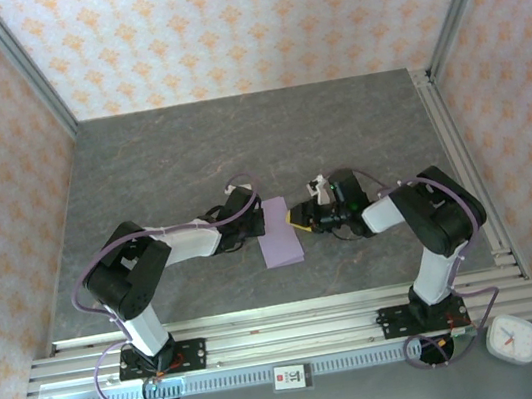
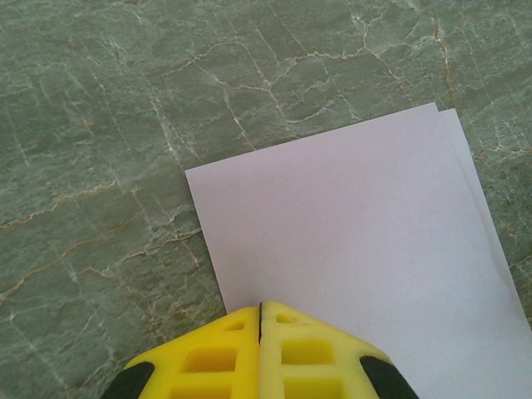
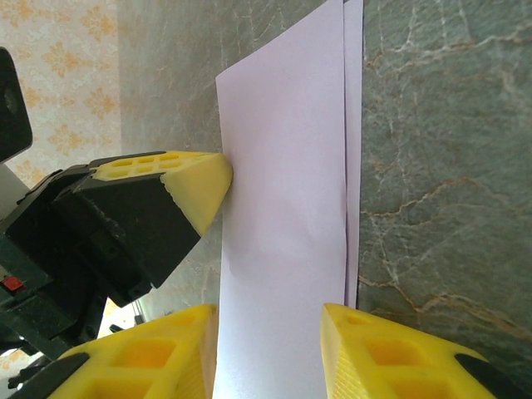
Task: Fold a paper plane with a square sheet of paper (pick it up from the middle)
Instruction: Fold the triangle a second time at the center of the table.
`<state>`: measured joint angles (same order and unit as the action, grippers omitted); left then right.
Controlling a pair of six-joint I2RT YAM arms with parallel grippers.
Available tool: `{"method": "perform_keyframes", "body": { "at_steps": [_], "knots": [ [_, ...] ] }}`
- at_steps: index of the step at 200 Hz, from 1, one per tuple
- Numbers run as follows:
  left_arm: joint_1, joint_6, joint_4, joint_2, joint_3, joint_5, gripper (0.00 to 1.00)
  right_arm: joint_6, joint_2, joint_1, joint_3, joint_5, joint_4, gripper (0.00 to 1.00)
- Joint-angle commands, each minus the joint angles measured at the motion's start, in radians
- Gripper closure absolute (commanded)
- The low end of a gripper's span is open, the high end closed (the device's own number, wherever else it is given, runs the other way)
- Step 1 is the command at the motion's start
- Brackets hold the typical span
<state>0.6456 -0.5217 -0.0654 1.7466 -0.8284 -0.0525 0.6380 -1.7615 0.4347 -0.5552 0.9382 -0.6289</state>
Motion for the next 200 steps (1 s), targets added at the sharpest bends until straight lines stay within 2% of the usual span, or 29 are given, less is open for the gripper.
{"method": "perform_keyframes", "body": {
  "at_steps": [1,28,85,125,200],
  "knots": [
    [-0.006,0.011,0.098,0.009,0.034,-0.026,1.0,0.011,0.019,0.002,0.031,-0.018,-0.02,0.63],
    [-0.006,0.009,0.094,0.012,0.034,-0.031,1.0,0.004,0.123,0.001,0.056,-0.073,0.039,0.62],
    [-0.006,0.011,0.09,0.013,0.035,-0.035,1.0,-0.022,0.321,0.002,0.108,-0.219,0.313,0.6],
    [-0.006,0.012,0.086,0.023,0.03,-0.037,1.0,-0.02,0.333,0.02,0.133,-0.198,0.366,0.6],
    [-0.006,0.011,0.081,0.032,0.032,-0.041,1.0,0.025,0.305,0.12,0.142,-0.208,0.335,0.6]
  ]
}}
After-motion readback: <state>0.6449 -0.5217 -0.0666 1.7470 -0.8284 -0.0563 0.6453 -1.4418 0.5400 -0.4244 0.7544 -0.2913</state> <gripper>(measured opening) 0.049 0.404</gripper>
